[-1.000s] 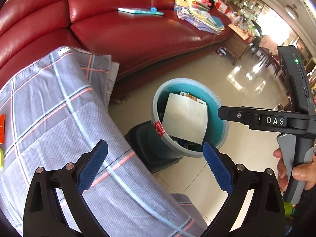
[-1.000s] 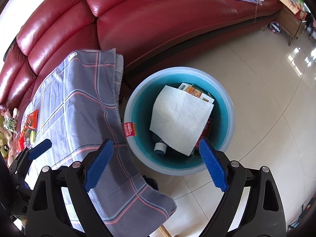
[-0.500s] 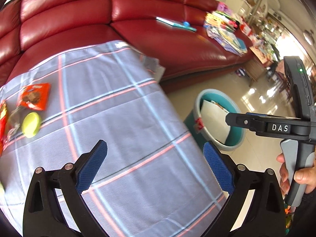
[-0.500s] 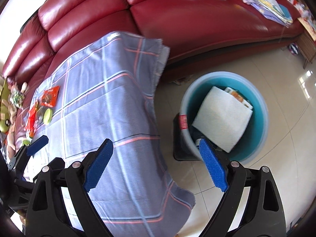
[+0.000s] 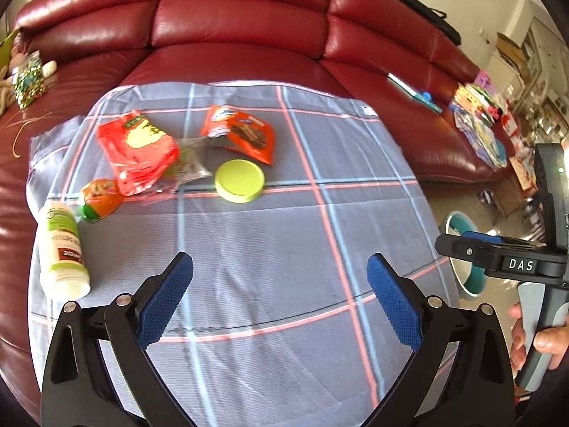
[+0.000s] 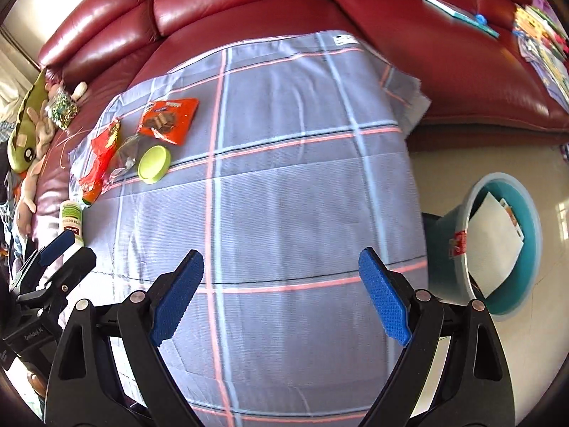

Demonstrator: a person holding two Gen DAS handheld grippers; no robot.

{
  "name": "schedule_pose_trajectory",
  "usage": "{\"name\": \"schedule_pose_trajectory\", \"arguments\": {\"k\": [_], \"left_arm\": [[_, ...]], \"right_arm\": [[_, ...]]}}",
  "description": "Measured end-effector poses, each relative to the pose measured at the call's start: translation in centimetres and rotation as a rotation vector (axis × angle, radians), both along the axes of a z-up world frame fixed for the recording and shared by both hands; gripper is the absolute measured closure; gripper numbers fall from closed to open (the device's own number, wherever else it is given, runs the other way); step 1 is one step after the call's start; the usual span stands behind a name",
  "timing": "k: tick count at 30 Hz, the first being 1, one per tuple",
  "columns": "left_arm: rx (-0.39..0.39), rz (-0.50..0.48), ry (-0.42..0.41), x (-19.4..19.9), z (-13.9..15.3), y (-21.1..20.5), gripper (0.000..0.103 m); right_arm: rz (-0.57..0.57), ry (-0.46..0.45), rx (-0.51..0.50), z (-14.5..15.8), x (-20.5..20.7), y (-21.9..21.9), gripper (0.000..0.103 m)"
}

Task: Collect trash
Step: 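Grasp the white-green supplement bottle with the left tool while the right tool grasps the yellow-green lid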

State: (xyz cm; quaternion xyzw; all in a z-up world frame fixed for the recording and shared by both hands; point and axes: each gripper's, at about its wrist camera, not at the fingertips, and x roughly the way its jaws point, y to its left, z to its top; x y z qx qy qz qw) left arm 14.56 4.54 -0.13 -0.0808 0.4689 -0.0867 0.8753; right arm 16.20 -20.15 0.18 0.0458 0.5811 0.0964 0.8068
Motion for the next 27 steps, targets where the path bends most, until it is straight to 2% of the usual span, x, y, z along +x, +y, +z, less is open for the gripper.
{"name": "schedule_pose_trajectory", "arguments": {"k": [7,18,23,27], "left_arm": [[-0.005,0.128,0.016,-0.1,-0.6,7.6,0.005],[-0.027,0.304,0.06,0.4,-2.5,16.9,0.005],[-0.059,0.334,0.094,1.2,-4.2,18.7,0.005],[-0.039,0.316,0.115,1.8,-5.2,18.5,0.005]], "right_arm": [[0.074,0.011,-0.028,-0.5,1.3,6.2,0.018],[0.134,0.01,-0.073,-1.9,4.2,11.8,0.018],[0.152,0.004,-0.093,-3.3,5.4,14.1,0.018],[0.164,0.007,-0.088,-4.1,6.0,15.2,0.018]]}}
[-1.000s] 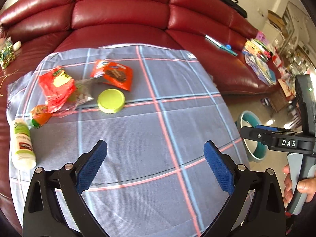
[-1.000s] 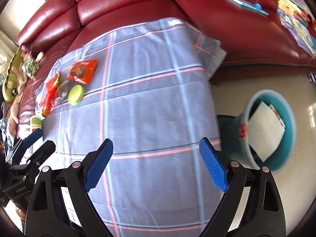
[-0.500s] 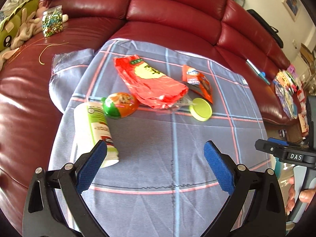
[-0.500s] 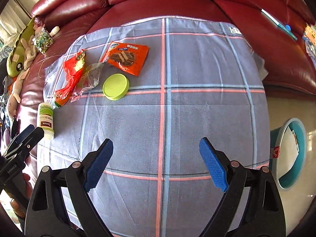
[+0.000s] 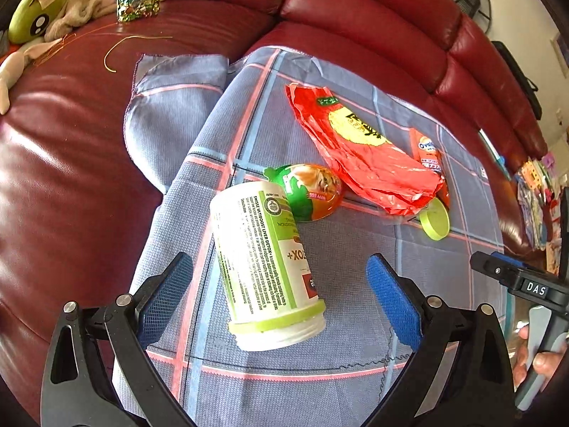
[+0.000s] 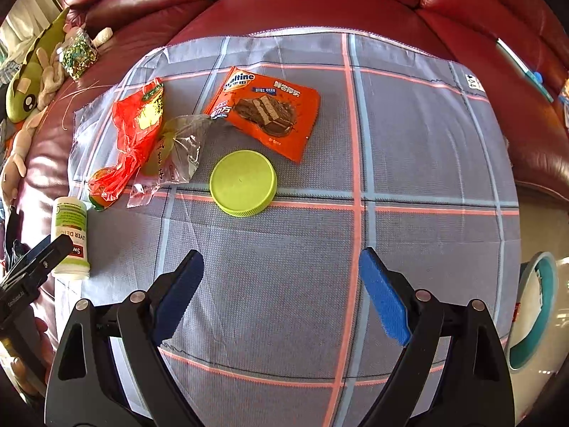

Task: Collect trash
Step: 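Grasp the white-green supplement bottle with the left tool while the right tool grasps the yellow-green lid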

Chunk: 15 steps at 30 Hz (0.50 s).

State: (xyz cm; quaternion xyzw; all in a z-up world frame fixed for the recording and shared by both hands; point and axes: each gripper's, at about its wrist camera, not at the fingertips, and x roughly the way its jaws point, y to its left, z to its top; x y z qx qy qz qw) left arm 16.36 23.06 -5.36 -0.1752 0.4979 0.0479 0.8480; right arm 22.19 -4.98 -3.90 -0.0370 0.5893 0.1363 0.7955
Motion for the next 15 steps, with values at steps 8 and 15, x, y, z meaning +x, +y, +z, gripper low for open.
{"name": "schedule_pose_trajectory", "arguments": {"k": [8,15], "left_arm": [[0.015,0.001,0.03,0.7,-1.6,0.5,0.037],[0.04,-0.024,0.004,0.3,-1.1,0.7,0.049]], "right_arm": [[0.04,-0.006,-0.023,-1.2,0.7,2.1,0.018],[0.084,-0.048,-0.058,-1.7,1.5,3.6,0.023]]}}
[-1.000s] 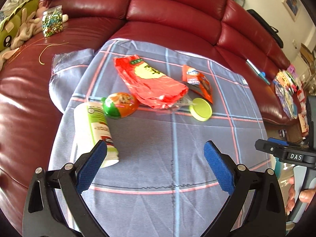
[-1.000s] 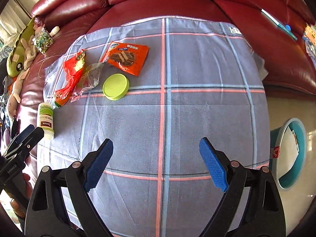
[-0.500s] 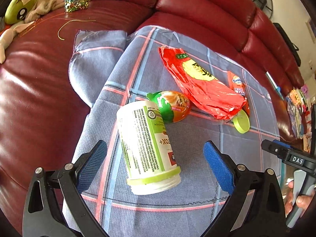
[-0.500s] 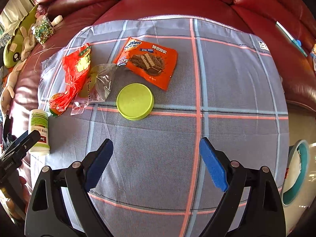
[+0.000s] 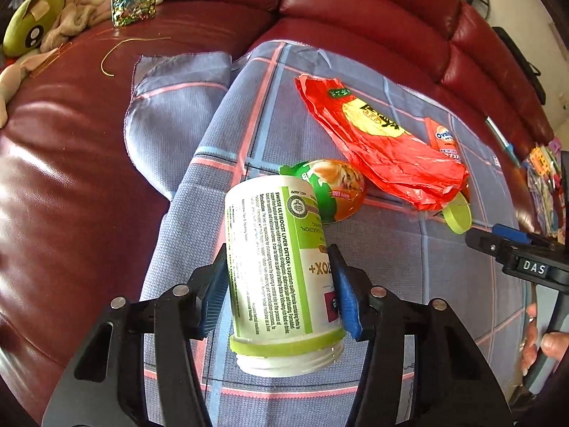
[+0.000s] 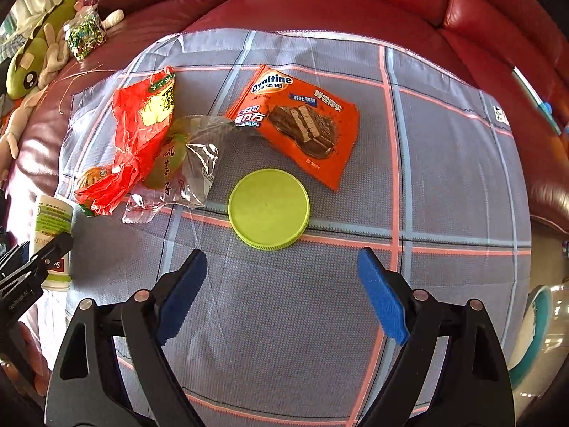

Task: Collect trash
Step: 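Grasp the white-green supplement bottle with the left tool while the right tool grasps the yellow-green lid, then carry the supplement bottle and lid over the teal bin and release both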

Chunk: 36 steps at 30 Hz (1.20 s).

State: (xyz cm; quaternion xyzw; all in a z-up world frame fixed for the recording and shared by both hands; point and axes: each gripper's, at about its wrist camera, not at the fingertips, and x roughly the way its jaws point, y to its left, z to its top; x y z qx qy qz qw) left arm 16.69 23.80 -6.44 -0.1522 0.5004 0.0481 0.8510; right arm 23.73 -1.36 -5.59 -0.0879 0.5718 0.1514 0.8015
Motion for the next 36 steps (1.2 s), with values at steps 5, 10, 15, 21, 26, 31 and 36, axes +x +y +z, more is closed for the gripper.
{"name": "schedule_pose_trajectory", "arguments": {"k": [5,10,15,21,26,31,36], "left_arm": [[-0.017,-0.005,-0.007,-0.4,0.1,0.2,0.049],[-0.012,-0.018,-0.018,-0.5,0.4,-0.2,0.049],[-0.002,-0.032,-0.024,-0.4,0.7,-0.7,0.049],[-0.003,-0.044,-0.036,-0.6,1.3,-1.8,0.049],[0.009,-0.073,-0.042,-1.1,1.8,-3.5,0.049],[0.018,-0.11,-0.057,-1.6,2.6,-5.7,0.049],[0.027,-0.173,-0.079,-1.9,3.8,-9.4,0.049]], "right_arm": [[0.027,-0.008,-0.015,-0.8,0.7,1.1,0.025],[0.035,-0.013,-0.023,-1.6,1.2,1.7,0.032],[0.06,-0.044,-0.018,-1.6,1.2,2.0,0.044],[0.068,-0.025,-0.001,-1.1,0.2,1.3,0.051],[0.047,-0.033,0.032,0.2,-1.0,-1.0,0.051],[0.008,-0.046,0.059,1.7,-2.1,-4.3,0.051],[-0.037,-0.066,0.097,3.6,-3.6,-8.7,0.051]]}}
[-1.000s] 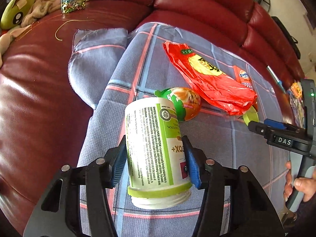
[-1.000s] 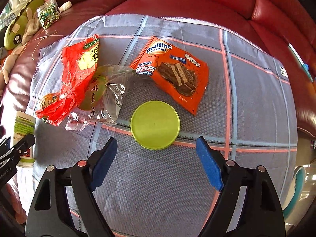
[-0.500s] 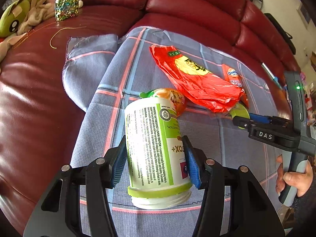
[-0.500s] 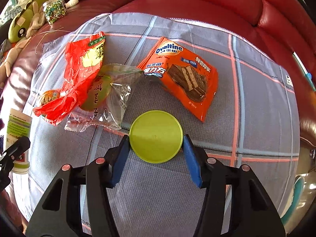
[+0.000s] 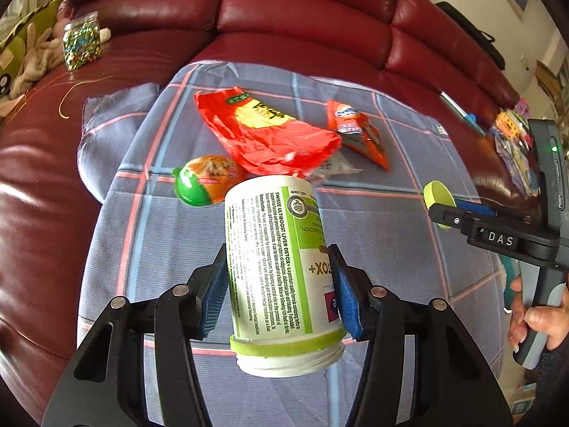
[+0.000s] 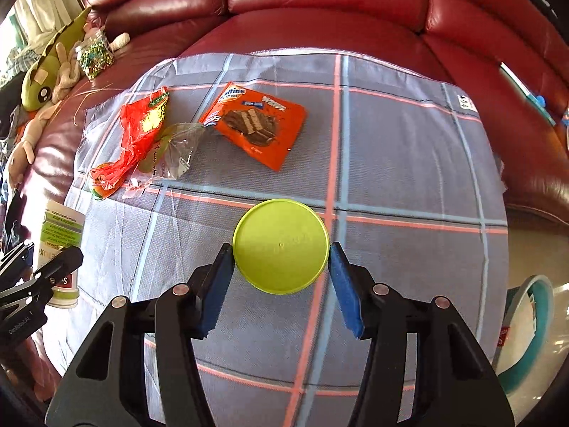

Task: Collect trash
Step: 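Carry the supplement bottle and lid over the teal bin and release both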

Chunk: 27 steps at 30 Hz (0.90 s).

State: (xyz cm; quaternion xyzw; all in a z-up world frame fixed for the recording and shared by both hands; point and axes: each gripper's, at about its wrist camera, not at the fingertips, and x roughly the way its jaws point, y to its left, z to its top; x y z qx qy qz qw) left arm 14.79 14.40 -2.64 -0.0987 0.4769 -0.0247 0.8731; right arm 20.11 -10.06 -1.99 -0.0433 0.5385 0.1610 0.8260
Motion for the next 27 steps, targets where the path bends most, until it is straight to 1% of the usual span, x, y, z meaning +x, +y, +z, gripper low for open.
{"name": "schedule_pose_trajectory", "arguments": {"k": [7,14,20,27], "left_arm": [[0.003,-0.127,-0.022,0.4,1.5,-7.0,0.049],[0.009,-0.277,-0.028,1.4,2.6,-15.1,0.048],[0.014,-0.403,-0.027,2.1,3.0,-21.8,0.048],[0.03,-0.563,-0.022,2.2,2.8,-30.3,0.048]], "right_arm": [[-0.084,-0.035,0.041,2.5,-1.9,-7.3,0.051],[-0.212,-0.071,0.06,4.1,-3.6,-16.1,0.051],[-0.335,-0.089,0.061,4.5,-5.4,-23.9,0.051],[-0.487,-0.076,0.055,3.9,-8.3,-33.5,0.051]]}}
